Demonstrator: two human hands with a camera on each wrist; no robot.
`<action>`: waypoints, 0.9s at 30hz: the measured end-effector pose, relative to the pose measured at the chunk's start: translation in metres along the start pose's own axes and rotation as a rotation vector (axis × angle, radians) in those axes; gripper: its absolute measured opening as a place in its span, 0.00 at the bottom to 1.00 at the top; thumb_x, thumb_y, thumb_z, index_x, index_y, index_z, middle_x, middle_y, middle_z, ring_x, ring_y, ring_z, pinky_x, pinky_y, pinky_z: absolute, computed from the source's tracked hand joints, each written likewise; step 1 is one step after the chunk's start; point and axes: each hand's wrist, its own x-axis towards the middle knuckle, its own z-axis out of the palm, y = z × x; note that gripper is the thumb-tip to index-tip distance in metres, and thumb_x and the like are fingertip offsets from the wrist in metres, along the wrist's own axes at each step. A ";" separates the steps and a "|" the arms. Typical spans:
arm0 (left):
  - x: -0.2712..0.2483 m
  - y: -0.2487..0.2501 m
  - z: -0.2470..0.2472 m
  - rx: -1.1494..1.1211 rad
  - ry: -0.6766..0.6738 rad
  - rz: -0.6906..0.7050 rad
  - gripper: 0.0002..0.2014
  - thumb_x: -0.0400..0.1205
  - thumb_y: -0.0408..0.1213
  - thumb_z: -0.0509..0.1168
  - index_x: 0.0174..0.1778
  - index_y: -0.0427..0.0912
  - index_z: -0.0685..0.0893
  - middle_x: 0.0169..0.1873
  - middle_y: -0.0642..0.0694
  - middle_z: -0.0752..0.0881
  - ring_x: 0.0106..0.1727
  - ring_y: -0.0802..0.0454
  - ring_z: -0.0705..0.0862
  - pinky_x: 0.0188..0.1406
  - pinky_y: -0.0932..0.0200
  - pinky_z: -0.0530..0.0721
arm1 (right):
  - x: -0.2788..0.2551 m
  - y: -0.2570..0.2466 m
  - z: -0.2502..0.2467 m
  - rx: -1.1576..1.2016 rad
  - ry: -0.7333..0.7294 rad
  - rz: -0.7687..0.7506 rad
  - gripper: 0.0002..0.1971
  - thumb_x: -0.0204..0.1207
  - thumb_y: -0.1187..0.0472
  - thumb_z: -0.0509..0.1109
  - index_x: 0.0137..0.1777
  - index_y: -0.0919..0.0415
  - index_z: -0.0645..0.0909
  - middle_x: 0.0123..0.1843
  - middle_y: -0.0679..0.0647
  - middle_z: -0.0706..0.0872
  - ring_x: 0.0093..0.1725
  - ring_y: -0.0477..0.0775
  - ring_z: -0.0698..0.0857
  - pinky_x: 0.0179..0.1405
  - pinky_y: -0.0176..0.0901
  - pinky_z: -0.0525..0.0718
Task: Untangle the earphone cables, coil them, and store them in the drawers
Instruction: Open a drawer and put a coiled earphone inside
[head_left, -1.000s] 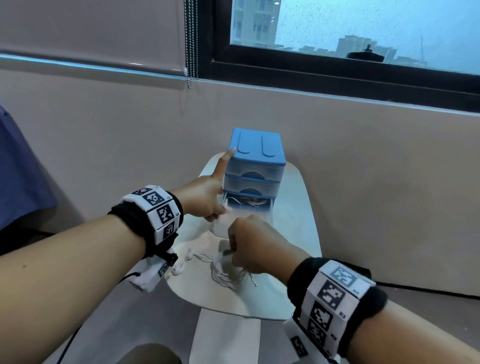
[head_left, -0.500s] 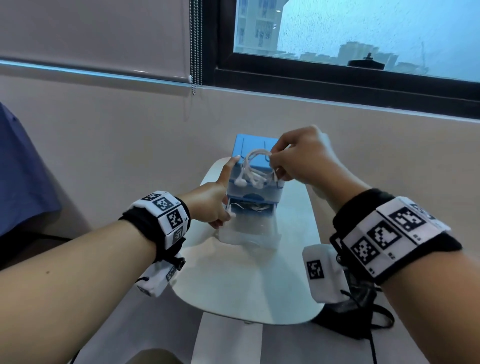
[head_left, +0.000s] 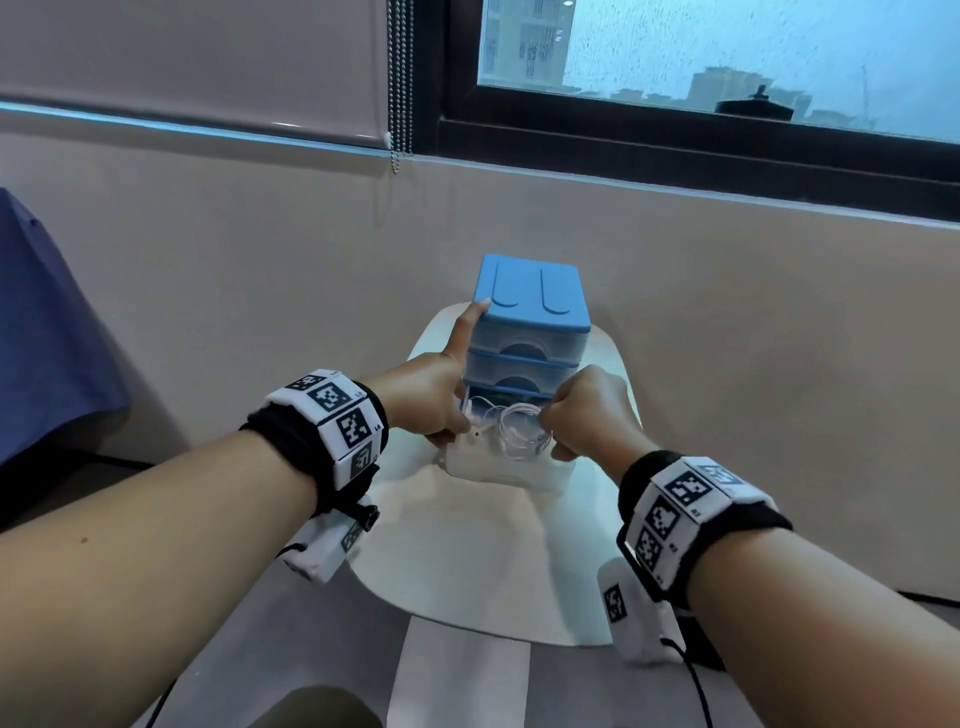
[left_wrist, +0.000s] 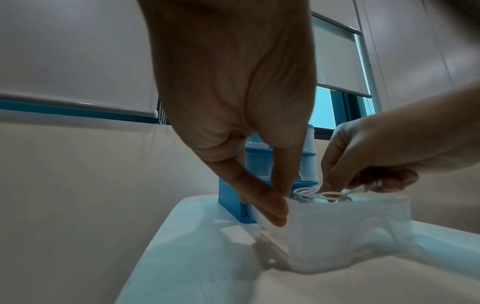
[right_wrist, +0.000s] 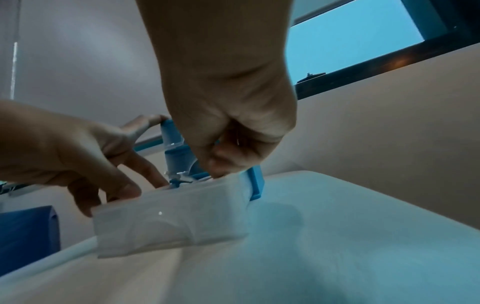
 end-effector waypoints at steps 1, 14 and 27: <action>0.000 0.000 0.000 0.005 -0.002 0.000 0.65 0.79 0.22 0.73 0.79 0.81 0.29 0.61 0.29 0.83 0.34 0.43 0.90 0.38 0.44 0.95 | 0.000 0.001 0.003 -0.074 0.021 -0.029 0.03 0.73 0.68 0.70 0.40 0.64 0.84 0.37 0.60 0.87 0.26 0.59 0.89 0.24 0.40 0.85; 0.036 0.026 -0.018 0.401 0.240 0.029 0.29 0.88 0.59 0.53 0.85 0.73 0.49 0.79 0.43 0.66 0.68 0.34 0.81 0.70 0.36 0.79 | -0.009 0.028 -0.042 -0.146 -0.322 0.002 0.56 0.61 0.38 0.87 0.82 0.56 0.59 0.68 0.56 0.83 0.65 0.55 0.83 0.57 0.48 0.81; 0.045 0.021 -0.006 0.237 0.287 0.087 0.22 0.92 0.53 0.51 0.84 0.63 0.66 0.64 0.40 0.76 0.68 0.38 0.77 0.70 0.45 0.75 | 0.032 0.029 -0.002 0.015 -0.113 -0.127 0.32 0.71 0.58 0.83 0.71 0.48 0.71 0.61 0.50 0.84 0.56 0.53 0.84 0.48 0.47 0.83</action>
